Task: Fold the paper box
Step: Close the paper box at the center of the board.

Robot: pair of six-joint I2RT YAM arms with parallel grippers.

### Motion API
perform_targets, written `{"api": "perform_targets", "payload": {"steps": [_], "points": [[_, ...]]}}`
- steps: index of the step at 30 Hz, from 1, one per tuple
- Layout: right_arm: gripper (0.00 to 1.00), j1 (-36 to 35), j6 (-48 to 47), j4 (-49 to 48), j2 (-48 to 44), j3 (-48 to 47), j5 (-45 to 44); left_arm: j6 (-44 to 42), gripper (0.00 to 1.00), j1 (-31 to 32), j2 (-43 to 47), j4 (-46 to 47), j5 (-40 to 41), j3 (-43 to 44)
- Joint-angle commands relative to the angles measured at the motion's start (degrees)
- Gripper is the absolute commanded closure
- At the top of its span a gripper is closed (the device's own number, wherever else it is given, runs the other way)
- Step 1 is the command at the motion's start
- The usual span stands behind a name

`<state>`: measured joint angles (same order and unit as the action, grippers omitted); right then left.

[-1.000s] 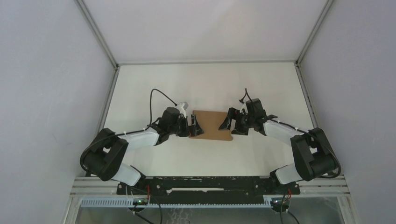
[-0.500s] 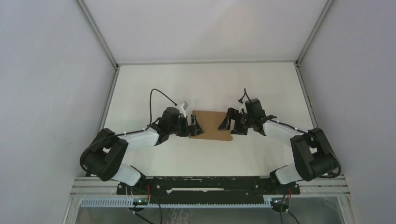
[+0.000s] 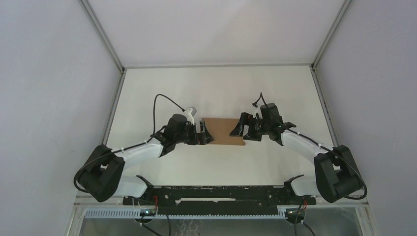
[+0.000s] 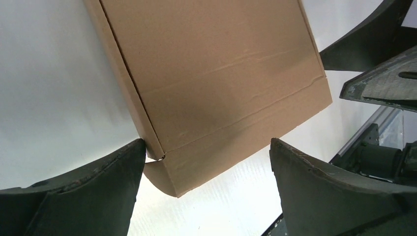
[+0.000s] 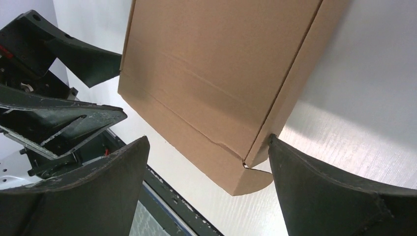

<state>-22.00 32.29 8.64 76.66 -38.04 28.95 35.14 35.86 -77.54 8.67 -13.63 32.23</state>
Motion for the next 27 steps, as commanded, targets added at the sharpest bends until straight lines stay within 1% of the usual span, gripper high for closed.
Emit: {"api": "perform_targets", "payload": {"steps": [1, 10, 15, 22, 27], "points": [[0.0, -1.1, 0.2, 0.8, -3.4, -1.3, 1.4, 0.6, 0.0, 1.2, 5.1, -1.2, -0.7, 0.2], [0.0, -1.1, 0.6, 4.4, -9.4, -1.3, 1.4, 1.0, 0.0, 1.3, 13.6, -7.0, -0.1, 0.1], [0.0, -1.1, 1.2, 5.7, -12.1, -1.4, 1.9, 1.5, 0.0, 1.4, 16.5, -8.3, 0.2, 0.5], [0.0, -1.3, 1.5, 9.1, -14.1, -2.6, 2.5, 2.1, 0.0, 1.6, 19.8, -12.6, 0.0, 1.2], [0.0, -1.5, 2.1, 10.8, -14.8, -3.4, 3.6, 2.8, 0.0, 1.6, 20.8, -15.8, -2.4, 3.5]]}}
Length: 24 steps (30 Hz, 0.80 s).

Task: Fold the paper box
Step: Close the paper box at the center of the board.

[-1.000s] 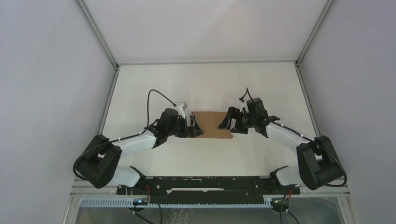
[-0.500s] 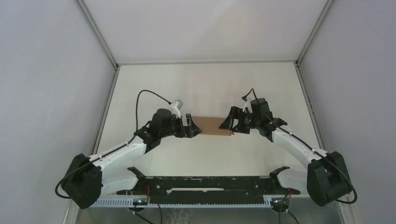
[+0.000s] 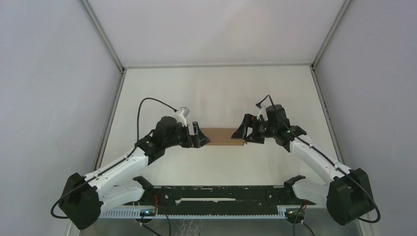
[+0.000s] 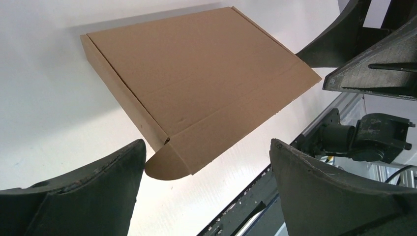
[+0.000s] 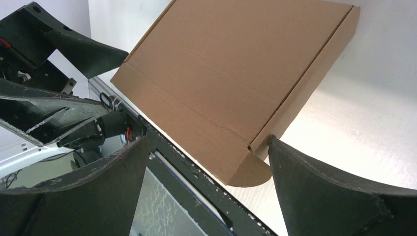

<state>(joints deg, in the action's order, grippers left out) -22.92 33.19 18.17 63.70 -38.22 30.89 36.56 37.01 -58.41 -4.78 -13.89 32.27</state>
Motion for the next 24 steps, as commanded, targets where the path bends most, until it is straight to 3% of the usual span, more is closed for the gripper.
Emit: {"api": "perform_targets", "payload": {"steps": [1, 15, 24], "points": [[0.0, -0.6, 1.4, 1.5, -2.0, -3.4, 1.9, 1.5, 0.0, 0.4, 1.9, -2.8, -2.5, 3.8], [0.0, -2.6, 1.1, 3.6, -1.2, -4.7, -1.2, 2.3, 0.0, 0.6, 2.9, -3.0, -2.6, 4.0], [0.0, -2.4, -2.0, 1.4, 2.1, -0.9, -4.5, 2.2, 0.0, 0.5, 1.5, 0.5, -0.9, -2.8]]}}
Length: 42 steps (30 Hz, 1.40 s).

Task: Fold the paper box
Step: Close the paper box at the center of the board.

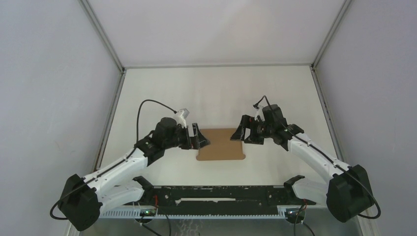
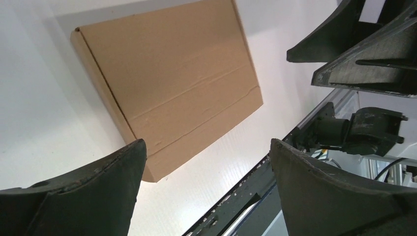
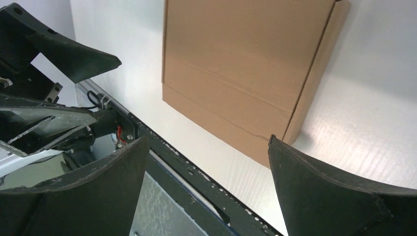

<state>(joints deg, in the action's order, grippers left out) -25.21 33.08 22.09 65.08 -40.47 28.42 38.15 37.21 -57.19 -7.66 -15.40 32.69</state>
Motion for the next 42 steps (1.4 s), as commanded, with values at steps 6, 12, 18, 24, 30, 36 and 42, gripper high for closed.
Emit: {"api": "perform_targets", "payload": {"steps": [6, 12, 18, 24, 30, 36, 42], "points": [[0.0, 0.4, -2.4, -5.6, 3.2, 4.1, -1.8, 0.7, 0.0, 0.3, -3.1, 8.2, 0.7, -6.8], [0.0, 0.8, -2.5, -8.5, 5.1, 6.0, -1.0, 0.7, 0.0, 0.4, -7.5, 13.9, 0.1, -8.2], [0.0, 0.8, -2.5, -12.3, 6.9, 6.9, 0.8, 0.3, 0.0, 0.4, -10.9, 17.1, -0.3, -8.0], [0.0, 0.9, -2.1, -14.5, 8.9, 6.9, 2.2, 0.3, 0.0, 0.3, -12.7, 18.0, -0.9, -7.4], [0.0, 0.4, -2.2, -14.8, 9.5, 6.9, 2.6, 0.3, 0.0, 0.4, -13.0, 18.1, -1.1, -7.5], [0.0, -0.2, -2.1, -14.6, 9.9, 6.9, 2.4, 0.5, 0.0, 0.3, -12.8, 18.3, -1.3, -7.9], [0.0, -1.2, -2.1, -13.8, 10.2, 6.9, 1.6, 0.8, 0.0, 0.4, -12.9, 18.8, -1.3, -8.2]]}}
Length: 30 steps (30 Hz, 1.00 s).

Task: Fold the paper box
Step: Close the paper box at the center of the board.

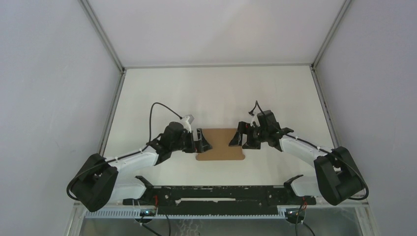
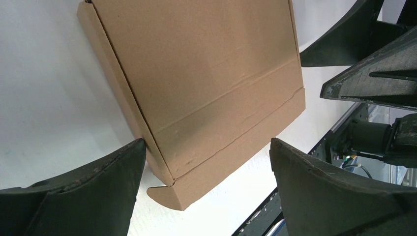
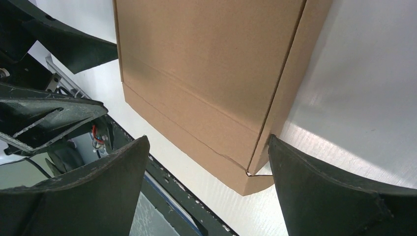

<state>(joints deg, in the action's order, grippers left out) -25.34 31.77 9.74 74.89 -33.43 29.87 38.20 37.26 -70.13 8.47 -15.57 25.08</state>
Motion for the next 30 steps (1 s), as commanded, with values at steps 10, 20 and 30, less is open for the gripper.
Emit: {"api": "perform_targets", "payload": {"steps": [10, 20, 30], "points": [[0.0, -1.7, -0.4, -1.7, 0.7, -0.1, 0.6, 1.2, 0.0, 0.3, -0.1, 3.6, -2.1, -1.2], [0.0, -2.0, 1.3, -0.7, -4.2, -0.1, 3.2, 1.3, 0.0, 0.4, 6.3, -1.6, -2.3, 0.5], [0.0, -2.2, 2.7, 2.3, -9.2, -1.9, 5.2, 1.9, 0.0, 0.5, 11.4, -5.5, -2.6, 2.1]]}}
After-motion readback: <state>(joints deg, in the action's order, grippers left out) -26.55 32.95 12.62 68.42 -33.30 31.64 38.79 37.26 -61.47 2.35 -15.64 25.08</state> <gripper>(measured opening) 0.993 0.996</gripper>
